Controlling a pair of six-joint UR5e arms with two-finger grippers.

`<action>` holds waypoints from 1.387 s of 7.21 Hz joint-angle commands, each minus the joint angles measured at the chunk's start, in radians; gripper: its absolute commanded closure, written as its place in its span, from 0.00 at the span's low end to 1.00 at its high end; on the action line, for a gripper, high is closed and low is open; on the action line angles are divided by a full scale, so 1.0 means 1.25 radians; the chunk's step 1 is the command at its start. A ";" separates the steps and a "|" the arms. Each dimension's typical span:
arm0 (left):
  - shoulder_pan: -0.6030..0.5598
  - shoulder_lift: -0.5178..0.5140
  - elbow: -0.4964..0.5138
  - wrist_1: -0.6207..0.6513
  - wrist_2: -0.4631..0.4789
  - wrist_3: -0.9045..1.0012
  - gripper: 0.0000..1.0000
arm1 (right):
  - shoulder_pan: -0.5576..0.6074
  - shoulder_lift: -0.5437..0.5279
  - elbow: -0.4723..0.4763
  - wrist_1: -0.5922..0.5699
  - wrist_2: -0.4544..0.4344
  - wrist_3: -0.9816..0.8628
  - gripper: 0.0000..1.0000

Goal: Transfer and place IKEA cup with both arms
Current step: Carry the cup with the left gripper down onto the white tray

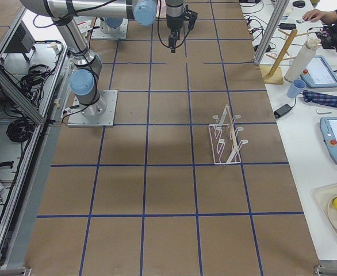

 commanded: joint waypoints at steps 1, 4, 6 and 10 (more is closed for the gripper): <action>0.029 -0.040 -0.004 0.019 0.022 0.000 1.00 | 0.002 -0.003 -0.005 0.003 -0.018 -0.026 0.00; 0.047 -0.083 -0.004 0.094 0.023 -0.008 1.00 | 0.000 -0.007 0.002 0.006 -0.014 -0.026 0.00; 0.046 -0.097 -0.001 0.108 0.023 -0.010 1.00 | -0.004 -0.017 -0.001 0.021 -0.015 -0.055 0.00; 0.036 -0.102 -0.002 0.113 0.020 -0.014 1.00 | -0.004 -0.017 0.000 0.024 -0.014 -0.059 0.00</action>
